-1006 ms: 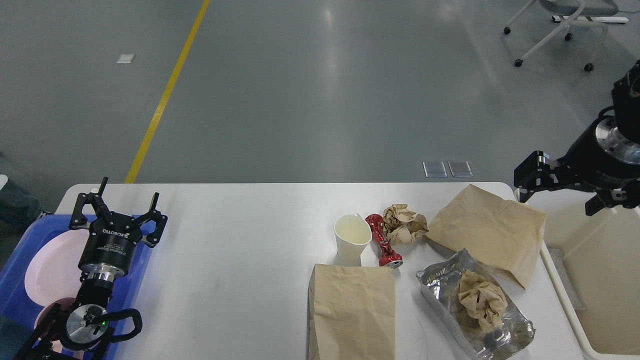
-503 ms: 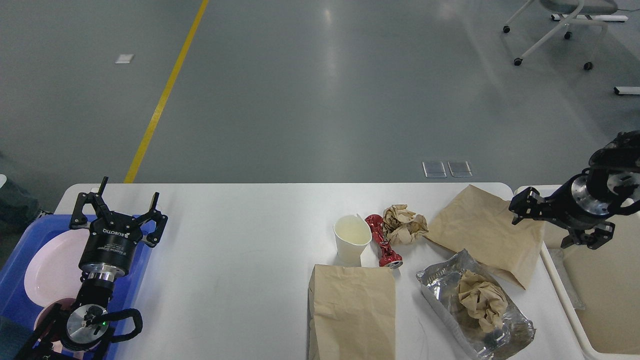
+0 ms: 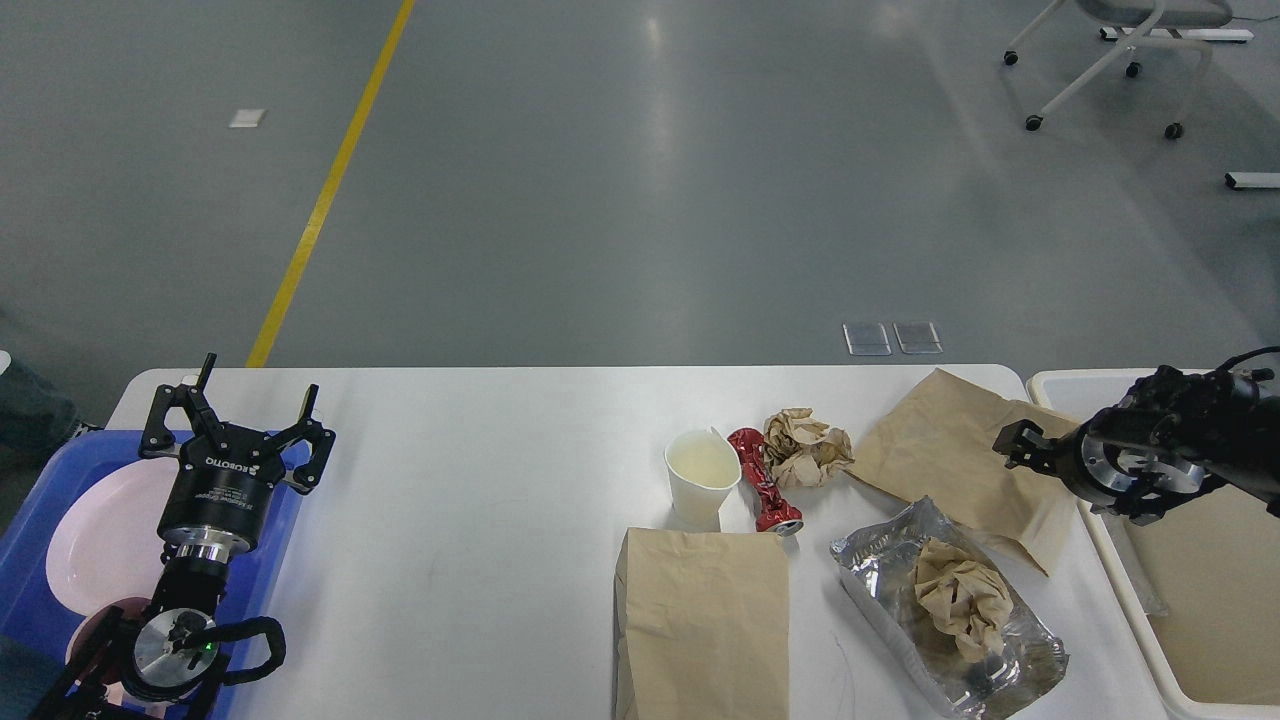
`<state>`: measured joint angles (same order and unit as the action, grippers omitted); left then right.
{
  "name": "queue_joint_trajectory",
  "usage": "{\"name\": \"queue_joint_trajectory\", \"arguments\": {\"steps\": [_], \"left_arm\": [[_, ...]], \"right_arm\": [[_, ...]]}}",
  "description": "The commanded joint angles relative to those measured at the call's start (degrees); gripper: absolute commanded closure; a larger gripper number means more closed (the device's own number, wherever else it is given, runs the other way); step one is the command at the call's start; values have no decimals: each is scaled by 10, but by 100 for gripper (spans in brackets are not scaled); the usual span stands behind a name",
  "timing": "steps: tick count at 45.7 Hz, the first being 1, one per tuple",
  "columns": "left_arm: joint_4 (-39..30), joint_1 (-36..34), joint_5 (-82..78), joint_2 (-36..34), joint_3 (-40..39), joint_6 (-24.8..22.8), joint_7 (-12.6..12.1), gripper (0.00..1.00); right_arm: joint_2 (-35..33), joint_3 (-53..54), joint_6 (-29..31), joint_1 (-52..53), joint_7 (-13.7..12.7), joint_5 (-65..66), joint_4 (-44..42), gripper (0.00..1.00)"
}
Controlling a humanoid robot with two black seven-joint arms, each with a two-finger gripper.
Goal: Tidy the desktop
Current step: 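Lower the right gripper onto the paper bag edge and grasp it, then lift the flat paper bag with the right gripper into the white bin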
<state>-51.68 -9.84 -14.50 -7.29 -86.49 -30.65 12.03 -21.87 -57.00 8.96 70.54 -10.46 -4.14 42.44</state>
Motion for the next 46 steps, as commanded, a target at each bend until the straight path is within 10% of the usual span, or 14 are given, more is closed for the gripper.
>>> {"name": "queue_joint_trajectory", "arguments": {"steps": [1, 18, 23, 26, 46], "left_arm": [[0, 0, 0, 0, 0, 0, 0, 4], [0, 0, 0, 0, 0, 0, 0, 4], [0, 0, 0, 0, 0, 0, 0, 4], [0, 0, 0, 0, 0, 0, 0, 4], [0, 0, 0, 0, 0, 0, 0, 4]], "right_arm": [[25, 24, -43, -66, -1, 0, -57, 0], [55, 24, -97, -95, 0, 9, -63, 4], [56, 24, -97, -97, -1, 9, -56, 76], [56, 24, -97, -97, -1, 2, -53, 100], [53, 24, -123, -83, -2, -45, -34, 100]]}}
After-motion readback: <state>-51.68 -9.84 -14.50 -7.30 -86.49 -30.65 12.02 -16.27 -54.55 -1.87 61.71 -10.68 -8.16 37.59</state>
